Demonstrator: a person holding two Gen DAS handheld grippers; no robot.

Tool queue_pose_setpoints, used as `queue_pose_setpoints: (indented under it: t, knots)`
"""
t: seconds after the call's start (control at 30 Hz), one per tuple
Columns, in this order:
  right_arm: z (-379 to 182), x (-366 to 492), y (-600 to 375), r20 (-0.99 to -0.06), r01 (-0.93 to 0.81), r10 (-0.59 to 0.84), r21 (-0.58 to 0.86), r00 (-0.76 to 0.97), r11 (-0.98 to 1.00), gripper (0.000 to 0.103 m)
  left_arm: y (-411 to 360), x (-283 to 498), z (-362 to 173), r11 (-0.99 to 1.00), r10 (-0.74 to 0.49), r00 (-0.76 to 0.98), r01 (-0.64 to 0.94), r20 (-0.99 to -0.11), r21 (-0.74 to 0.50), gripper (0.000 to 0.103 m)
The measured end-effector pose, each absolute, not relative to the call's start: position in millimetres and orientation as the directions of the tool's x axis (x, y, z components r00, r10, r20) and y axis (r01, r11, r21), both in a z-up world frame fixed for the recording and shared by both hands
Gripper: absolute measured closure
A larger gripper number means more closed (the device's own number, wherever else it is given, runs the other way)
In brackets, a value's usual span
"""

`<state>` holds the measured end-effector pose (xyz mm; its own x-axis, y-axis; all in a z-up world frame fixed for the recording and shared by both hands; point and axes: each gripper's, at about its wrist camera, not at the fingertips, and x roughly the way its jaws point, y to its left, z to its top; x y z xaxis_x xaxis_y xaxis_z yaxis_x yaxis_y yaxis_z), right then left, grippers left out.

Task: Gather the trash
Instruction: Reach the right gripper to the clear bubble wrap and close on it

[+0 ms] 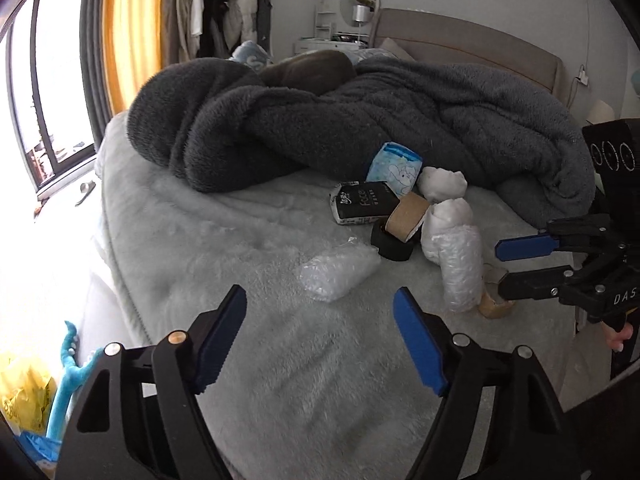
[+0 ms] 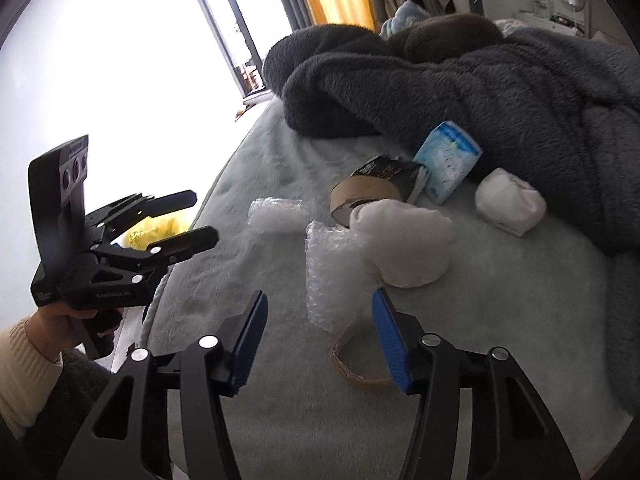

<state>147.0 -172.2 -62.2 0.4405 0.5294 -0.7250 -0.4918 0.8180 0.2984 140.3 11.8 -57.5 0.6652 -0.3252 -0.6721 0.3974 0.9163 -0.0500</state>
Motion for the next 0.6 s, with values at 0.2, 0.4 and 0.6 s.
queue_pose_setpoints:
  t: [0.2,0.4,0.6]
  knots:
    - [-75,166,-160,-0.765,-0.503,0.525,0.308,0.373,0.808,0.061,8,163,-69,0.896,-0.362,0.625,0.437,-0.691,-0.074,0.027]
    - [-83,179,-151,-0.792,-0.515,0.51,0.299,0.335,0.803,0.067,3,183,-84,0.885,-0.38,0.587,0.456,-0.715,-0.096,0.04]
    - [-90,191,-136,-0.832,-0.529,0.469,0.265,0.297,0.806,0.069,4,196,-89,0.857,-0.454,0.529,0.48,-0.717,-0.188,0.045]
